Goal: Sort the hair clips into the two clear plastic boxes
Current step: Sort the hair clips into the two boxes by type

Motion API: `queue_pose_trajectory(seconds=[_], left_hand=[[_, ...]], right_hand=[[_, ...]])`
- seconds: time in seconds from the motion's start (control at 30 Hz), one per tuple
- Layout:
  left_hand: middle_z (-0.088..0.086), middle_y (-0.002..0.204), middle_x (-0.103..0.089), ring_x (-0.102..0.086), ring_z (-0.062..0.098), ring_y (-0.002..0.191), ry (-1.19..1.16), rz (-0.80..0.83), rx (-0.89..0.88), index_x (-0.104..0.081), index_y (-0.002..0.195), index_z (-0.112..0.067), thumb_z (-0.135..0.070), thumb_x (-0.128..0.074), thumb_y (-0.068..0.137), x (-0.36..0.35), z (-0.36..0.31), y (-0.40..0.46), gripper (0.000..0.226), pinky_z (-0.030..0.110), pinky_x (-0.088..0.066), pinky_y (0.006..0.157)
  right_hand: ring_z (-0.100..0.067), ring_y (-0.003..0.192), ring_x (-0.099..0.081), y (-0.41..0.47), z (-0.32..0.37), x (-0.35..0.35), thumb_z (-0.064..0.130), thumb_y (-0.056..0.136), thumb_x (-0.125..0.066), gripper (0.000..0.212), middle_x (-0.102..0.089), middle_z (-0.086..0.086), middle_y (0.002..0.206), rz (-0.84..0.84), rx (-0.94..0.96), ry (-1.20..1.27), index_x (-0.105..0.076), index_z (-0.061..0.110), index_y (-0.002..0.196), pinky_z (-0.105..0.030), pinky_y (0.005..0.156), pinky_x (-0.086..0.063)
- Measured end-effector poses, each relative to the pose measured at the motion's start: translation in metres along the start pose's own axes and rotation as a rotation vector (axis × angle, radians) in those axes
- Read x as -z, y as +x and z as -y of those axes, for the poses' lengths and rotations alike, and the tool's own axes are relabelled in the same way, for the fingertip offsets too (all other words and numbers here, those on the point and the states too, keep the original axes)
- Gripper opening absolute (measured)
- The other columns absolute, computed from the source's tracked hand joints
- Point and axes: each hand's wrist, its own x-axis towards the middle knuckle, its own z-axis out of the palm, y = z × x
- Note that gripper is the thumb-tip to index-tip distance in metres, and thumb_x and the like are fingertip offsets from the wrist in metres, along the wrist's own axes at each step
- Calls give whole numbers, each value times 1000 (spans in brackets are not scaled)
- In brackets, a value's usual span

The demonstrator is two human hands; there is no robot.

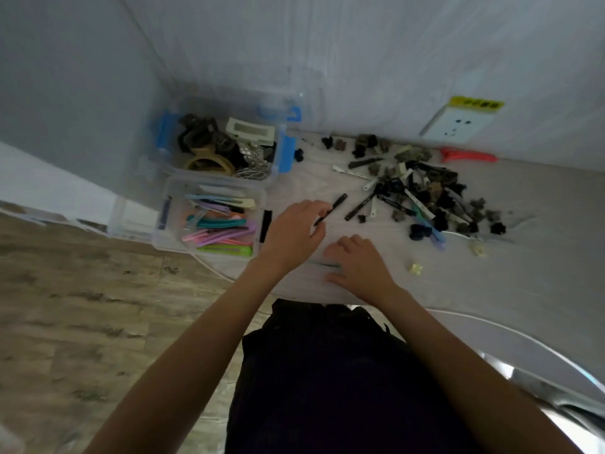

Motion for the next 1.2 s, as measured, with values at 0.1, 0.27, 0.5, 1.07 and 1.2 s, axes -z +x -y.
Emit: queue_pose_trajectory(seconds=[0.1, 0.27, 0.5, 1.07, 1.2], left_hand=[[9, 130, -49, -47, 26, 117, 108, 122, 161, -45, 131, -14, -24, -52, 91, -26, -2, 21, 42, 39, -44, 95], [7, 122, -52, -48, 24, 112, 245, 244, 251, -46, 123, -17, -30, -58, 87, -43, -4, 58, 40, 35, -44, 90], [10, 111, -58, -58, 23, 99, 157, 204, 244, -58, 114, -11, -15, -52, 92, -50, -8, 49, 24, 29, -44, 86], [7, 105, -65, -60, 25, 95, 352, 264, 134, -62, 110, -16, -22, -54, 90, -72, -33, 90, 22, 33, -46, 78], [7, 107, -61, -58, 23, 95, 327, 199, 161, -60, 109, -16, -19, -53, 90, -60, -16, 76, 20, 32, -46, 78]], right_hand=[[-22, 59, -56, 0, -10, -7, 30, 74, -48, 18, -58, 0, 66, -117, 5, -23, -60, 19, 71, -26, 58, -38], [-30, 64, -59, -6, -48, 12, 12, 81, -49, 14, -61, -12, 72, -222, -152, 132, -60, 7, 74, -34, 60, -46], [-34, 88, -55, -5, -97, 39, -1, 91, -42, 20, -57, -19, 102, -294, -422, 264, -51, 1, 109, -39, 73, -40], [-34, 109, -48, 8, -115, 44, 12, 91, -51, 23, -53, -21, 116, -315, -421, 33, -56, 0, 110, -41, 85, -42], [-23, 64, -48, -9, -129, 59, 20, 97, -44, 18, -52, -11, 76, -505, -498, 413, -47, 2, 96, -31, 54, -33]])
